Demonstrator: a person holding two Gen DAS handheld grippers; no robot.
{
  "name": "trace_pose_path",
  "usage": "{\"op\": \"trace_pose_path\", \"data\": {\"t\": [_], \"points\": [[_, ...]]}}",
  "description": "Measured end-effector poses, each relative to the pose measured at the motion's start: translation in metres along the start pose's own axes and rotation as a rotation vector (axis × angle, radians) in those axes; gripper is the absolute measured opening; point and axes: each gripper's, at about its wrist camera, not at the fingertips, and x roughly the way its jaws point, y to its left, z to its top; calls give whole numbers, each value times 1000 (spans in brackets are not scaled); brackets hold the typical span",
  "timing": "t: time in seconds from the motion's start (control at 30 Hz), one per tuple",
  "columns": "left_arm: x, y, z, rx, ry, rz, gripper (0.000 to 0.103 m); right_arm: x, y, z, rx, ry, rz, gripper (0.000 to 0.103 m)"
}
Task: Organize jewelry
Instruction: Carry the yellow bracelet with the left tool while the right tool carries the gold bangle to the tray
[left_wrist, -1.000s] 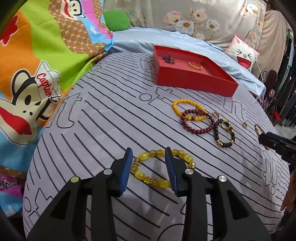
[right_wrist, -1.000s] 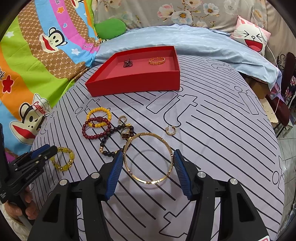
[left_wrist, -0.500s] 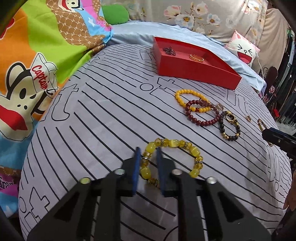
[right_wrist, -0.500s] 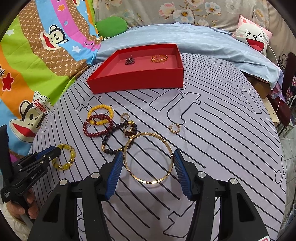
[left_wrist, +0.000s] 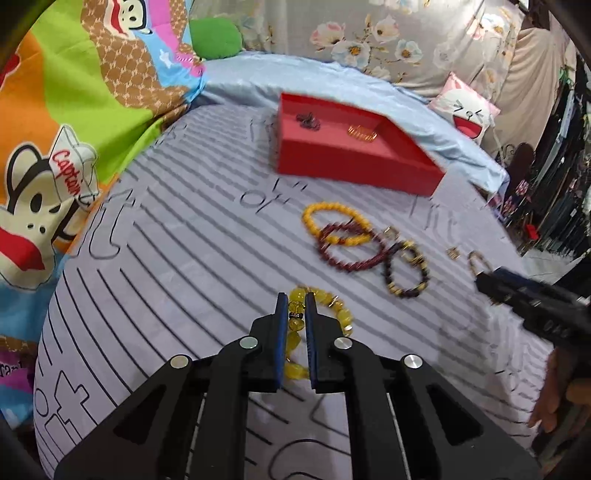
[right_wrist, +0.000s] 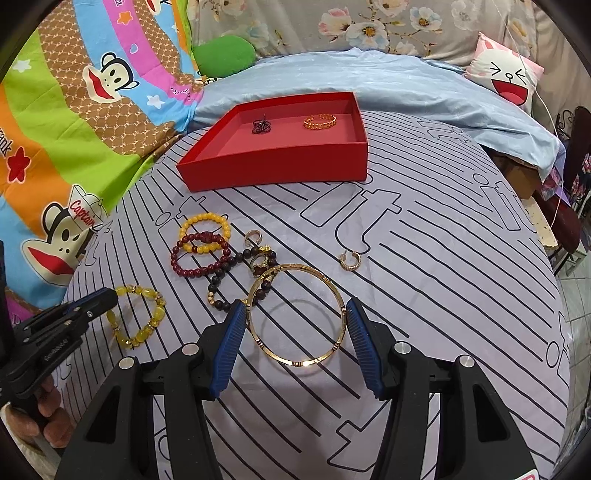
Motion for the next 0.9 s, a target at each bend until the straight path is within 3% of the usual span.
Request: {"op": "trace_pose_path", "data": {"t": [0.47, 0.7, 0.9], "points": [[-37, -40, 67, 50, -85, -107, 9, -11, -4, 34, 3, -19, 41, 54], [-29, -59, 128, 83, -144, -157, 9, -9, -12, 89, -6, -85, 58, 54], [1, -71, 185, 103, -176, -178, 9, 12, -16, 145, -21, -116, 56, 54]]}}
